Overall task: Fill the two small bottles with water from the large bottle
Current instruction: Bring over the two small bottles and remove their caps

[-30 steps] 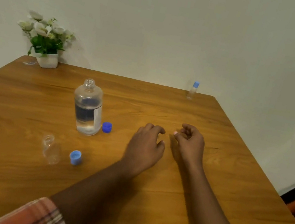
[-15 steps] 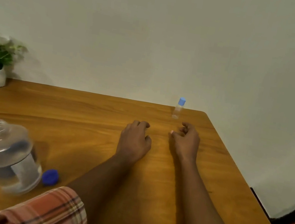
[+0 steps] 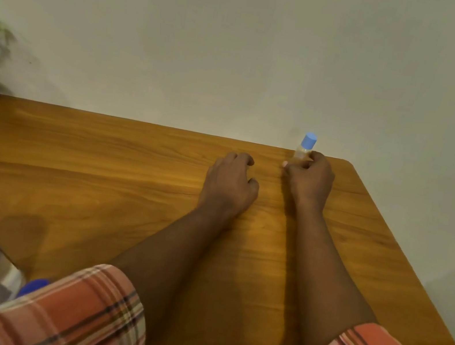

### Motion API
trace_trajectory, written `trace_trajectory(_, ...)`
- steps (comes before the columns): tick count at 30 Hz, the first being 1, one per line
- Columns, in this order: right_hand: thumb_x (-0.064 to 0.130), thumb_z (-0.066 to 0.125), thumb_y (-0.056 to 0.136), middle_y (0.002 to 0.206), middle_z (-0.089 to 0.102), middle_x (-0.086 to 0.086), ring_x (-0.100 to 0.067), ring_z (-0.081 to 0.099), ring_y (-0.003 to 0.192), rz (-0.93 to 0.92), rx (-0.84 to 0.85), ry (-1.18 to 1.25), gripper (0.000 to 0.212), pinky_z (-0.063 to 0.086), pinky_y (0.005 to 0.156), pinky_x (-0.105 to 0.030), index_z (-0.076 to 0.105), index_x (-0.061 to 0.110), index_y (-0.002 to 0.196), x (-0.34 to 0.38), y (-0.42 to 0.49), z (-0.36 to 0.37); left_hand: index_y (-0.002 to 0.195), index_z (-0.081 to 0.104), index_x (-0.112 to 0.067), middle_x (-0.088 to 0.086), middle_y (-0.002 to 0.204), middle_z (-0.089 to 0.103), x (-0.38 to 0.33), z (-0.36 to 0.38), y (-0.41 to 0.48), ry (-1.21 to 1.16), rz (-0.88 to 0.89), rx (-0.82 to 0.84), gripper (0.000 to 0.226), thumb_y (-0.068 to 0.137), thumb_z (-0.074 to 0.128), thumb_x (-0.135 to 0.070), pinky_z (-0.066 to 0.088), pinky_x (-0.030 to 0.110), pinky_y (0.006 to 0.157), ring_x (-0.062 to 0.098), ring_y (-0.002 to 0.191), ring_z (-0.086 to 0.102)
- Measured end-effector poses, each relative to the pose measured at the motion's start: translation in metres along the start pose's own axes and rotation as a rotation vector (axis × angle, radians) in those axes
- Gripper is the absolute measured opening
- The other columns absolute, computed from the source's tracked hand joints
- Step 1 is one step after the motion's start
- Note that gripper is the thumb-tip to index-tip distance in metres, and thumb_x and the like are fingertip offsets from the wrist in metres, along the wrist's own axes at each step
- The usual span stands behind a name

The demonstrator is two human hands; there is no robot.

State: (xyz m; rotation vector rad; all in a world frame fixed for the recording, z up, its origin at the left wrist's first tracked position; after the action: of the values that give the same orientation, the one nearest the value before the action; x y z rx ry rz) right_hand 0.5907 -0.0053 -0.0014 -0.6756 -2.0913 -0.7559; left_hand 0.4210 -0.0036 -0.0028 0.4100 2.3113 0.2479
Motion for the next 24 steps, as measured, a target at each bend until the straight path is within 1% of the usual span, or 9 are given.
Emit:
trace_trajectory(4, 0.022, 0.074, 0.083, 0.104, 0.07, -0.007, -0.023, 0.065, 0.092, -0.022, -0.005, 0.006, 0.03, 0.045, 0.071, -0.028, 0.066, 0.009, 0.108, 0.002, -0.007, -0.01, 0.12, 0.056, -0.014, 0.006, 0.117, 0.06, -0.003, -0.003, -0.007, -0.034, 0.013, -0.021, 0.037, 0.084, 0.057, -0.021, 0.046, 0.041, 0.094, 0.023, 0.11, 0.054)
trace_trajectory(7, 0.022, 0.073, 0.083, 0.099, 0.068, -0.003, -0.018, 0.062, 0.087, -0.035, 0.011, 0.039, 0.027, 0.043, 0.07, -0.027, 0.066, 0.009, 0.107, 0.006, -0.029, -0.021, 0.121, 0.056, -0.014, 0.005, 0.117, 0.06, -0.006, -0.01, -0.019, -0.033, 0.02, -0.037, 0.036, 0.086, 0.057, -0.02, 0.046, 0.037, 0.094, 0.021, 0.11, 0.054)
trace_trajectory(10, 0.021, 0.073, 0.082, 0.093, 0.066, 0.001, -0.016, 0.062, 0.084, -0.059, 0.044, 0.084, 0.027, 0.043, 0.065, -0.024, 0.067, 0.01, 0.106, 0.01, -0.064, -0.032, 0.123, 0.056, -0.014, 0.004, 0.117, 0.06, -0.011, -0.02, -0.042, -0.035, 0.025, -0.036, 0.036, 0.086, 0.056, -0.019, 0.047, 0.036, 0.093, 0.02, 0.109, 0.055)
trace_trajectory(12, 0.019, 0.075, 0.081, 0.094, 0.067, 0.001, -0.013, 0.062, 0.084, -0.057, 0.067, 0.145, 0.028, 0.044, 0.063, -0.019, 0.067, 0.01, 0.106, 0.014, -0.09, -0.041, 0.122, 0.056, -0.013, 0.005, 0.117, 0.061, -0.014, -0.026, -0.064, -0.067, 0.034, -0.039, 0.036, 0.086, 0.054, -0.016, 0.046, 0.037, 0.093, 0.021, 0.109, 0.055)
trace_trajectory(14, 0.017, 0.075, 0.08, 0.093, 0.068, 0.003, -0.011, 0.063, 0.083, -0.043, 0.1, 0.196, 0.025, 0.049, 0.068, -0.022, 0.068, 0.012, 0.103, 0.018, -0.119, -0.049, 0.122, 0.057, -0.013, 0.005, 0.118, 0.061, -0.016, -0.036, -0.091, -0.11, 0.034, -0.043, 0.035, 0.087, 0.053, -0.014, 0.044, 0.033, 0.093, 0.02, 0.11, 0.054)
trace_trajectory(16, 0.017, 0.076, 0.078, 0.095, 0.07, 0.002, -0.012, 0.066, 0.087, -0.042, 0.139, 0.219, 0.026, 0.052, 0.074, -0.027, 0.068, 0.011, 0.102, 0.022, -0.149, -0.055, 0.122, 0.057, -0.013, 0.004, 0.117, 0.061, -0.016, -0.046, -0.117, -0.144, 0.038, -0.053, 0.035, 0.087, 0.053, -0.013, 0.043, 0.032, 0.092, 0.019, 0.11, 0.054)
trace_trajectory(19, 0.018, 0.076, 0.078, 0.097, 0.071, 0.004, -0.012, 0.066, 0.093, -0.063, 0.201, 0.237, 0.026, 0.055, 0.082, -0.034, 0.069, 0.015, 0.103, 0.03, -0.196, -0.064, 0.124, 0.055, -0.014, 0.004, 0.119, 0.06, -0.01, -0.065, -0.158, -0.193, 0.022, -0.059, 0.039, 0.086, 0.054, -0.013, 0.045, 0.037, 0.095, 0.019, 0.112, 0.055)
trace_trajectory(22, 0.021, 0.076, 0.078, 0.093, 0.071, 0.009, -0.008, 0.066, 0.092, -0.1, 0.276, 0.231, 0.02, 0.055, 0.083, -0.036, 0.068, 0.02, 0.096, 0.04, -0.241, -0.073, 0.13, 0.051, -0.016, 0.004, 0.121, 0.058, -0.001, -0.087, -0.199, -0.207, 0.011, -0.036, 0.047, 0.084, 0.056, -0.011, 0.044, 0.039, 0.096, 0.019, 0.114, 0.053)
trace_trajectory(24, 0.022, 0.077, 0.076, 0.089, 0.071, 0.008, -0.007, 0.067, 0.088, -0.119, 0.331, 0.234, 0.018, 0.056, 0.079, -0.036, 0.068, 0.021, 0.093, 0.048, -0.269, -0.078, 0.133, 0.048, -0.017, 0.004, 0.124, 0.055, 0.007, -0.106, -0.228, -0.207, 0.006, -0.011, 0.054, 0.081, 0.058, -0.008, 0.043, 0.034, 0.097, 0.018, 0.116, 0.052)
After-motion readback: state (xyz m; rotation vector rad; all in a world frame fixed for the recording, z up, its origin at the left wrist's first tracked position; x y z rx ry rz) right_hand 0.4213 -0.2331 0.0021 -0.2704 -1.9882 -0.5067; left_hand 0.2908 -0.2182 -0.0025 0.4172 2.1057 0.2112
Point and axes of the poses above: each hand's wrist, its own y-axis towards the middle knuckle, its own z-axis out of the palm, x = y × z, the point moved 4 cm from there along y, towards the middle knuckle
